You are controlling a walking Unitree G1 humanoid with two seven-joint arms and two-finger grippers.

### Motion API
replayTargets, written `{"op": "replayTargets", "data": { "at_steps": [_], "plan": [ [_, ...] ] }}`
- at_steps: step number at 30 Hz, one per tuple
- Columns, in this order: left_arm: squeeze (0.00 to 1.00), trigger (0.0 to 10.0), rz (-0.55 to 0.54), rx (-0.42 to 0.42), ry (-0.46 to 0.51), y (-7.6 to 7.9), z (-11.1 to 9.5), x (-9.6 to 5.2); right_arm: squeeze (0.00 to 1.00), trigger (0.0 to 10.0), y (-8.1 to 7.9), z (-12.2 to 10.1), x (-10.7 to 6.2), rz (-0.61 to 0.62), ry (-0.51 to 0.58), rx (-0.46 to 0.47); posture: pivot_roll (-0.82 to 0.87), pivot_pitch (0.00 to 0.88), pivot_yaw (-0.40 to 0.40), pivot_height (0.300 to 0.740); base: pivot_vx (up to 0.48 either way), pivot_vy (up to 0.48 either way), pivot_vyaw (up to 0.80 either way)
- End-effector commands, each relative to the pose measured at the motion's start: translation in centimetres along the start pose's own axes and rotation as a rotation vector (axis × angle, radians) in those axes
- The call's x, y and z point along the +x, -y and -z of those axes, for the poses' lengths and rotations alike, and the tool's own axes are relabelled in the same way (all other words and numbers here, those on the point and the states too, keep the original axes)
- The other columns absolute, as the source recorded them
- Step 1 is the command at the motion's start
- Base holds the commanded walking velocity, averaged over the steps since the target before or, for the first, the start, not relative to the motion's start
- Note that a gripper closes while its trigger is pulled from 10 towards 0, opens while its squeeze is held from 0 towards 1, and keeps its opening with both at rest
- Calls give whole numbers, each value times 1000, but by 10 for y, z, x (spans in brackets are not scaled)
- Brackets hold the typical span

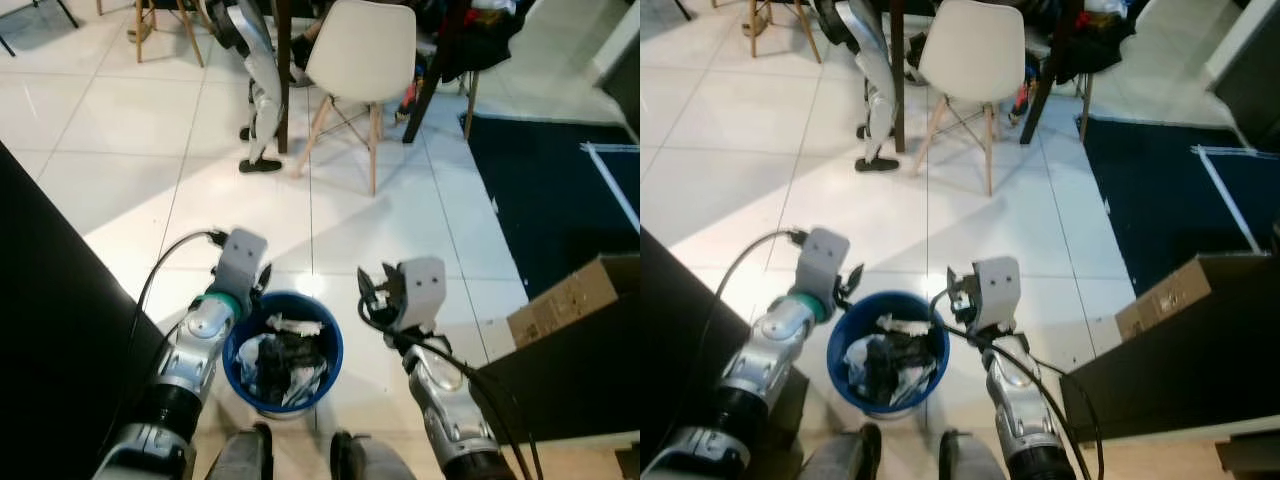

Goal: Clean up the room

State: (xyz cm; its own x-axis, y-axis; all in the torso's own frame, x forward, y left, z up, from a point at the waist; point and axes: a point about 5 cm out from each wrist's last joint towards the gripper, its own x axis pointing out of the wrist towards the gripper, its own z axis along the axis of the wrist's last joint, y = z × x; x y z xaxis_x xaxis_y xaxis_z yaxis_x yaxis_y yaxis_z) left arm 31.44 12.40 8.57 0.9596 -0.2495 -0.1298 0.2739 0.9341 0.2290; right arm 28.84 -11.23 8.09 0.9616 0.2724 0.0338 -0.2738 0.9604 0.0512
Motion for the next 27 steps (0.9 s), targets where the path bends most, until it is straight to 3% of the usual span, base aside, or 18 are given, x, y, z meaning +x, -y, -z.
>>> {"op": "replayTargets", "data": {
  "at_steps": [1,11,25,27],
  "plan": [
    [0,10000,3,11,34,5,-6,-3,0,10000,0,4,-4,5,-12,17,-36,129,-2,740,0,0,0],
    [0,10000,-86,-102,39,11,-15,-10,0,10000,0,1,-1,4,0,16,-33,118,-4,740,0,0,0],
    [0,10000,-143,-106,13,4,-16,-14,0,10000,1,1,-1,9,-6,16,-35,112,-7,740,0,0,0],
    [0,10000,-147,-106,8,3,-16,-14,0,10000,2,2,-1,11,-11,26,-34,105,-8,740,0,0,-781]
  ]
}}
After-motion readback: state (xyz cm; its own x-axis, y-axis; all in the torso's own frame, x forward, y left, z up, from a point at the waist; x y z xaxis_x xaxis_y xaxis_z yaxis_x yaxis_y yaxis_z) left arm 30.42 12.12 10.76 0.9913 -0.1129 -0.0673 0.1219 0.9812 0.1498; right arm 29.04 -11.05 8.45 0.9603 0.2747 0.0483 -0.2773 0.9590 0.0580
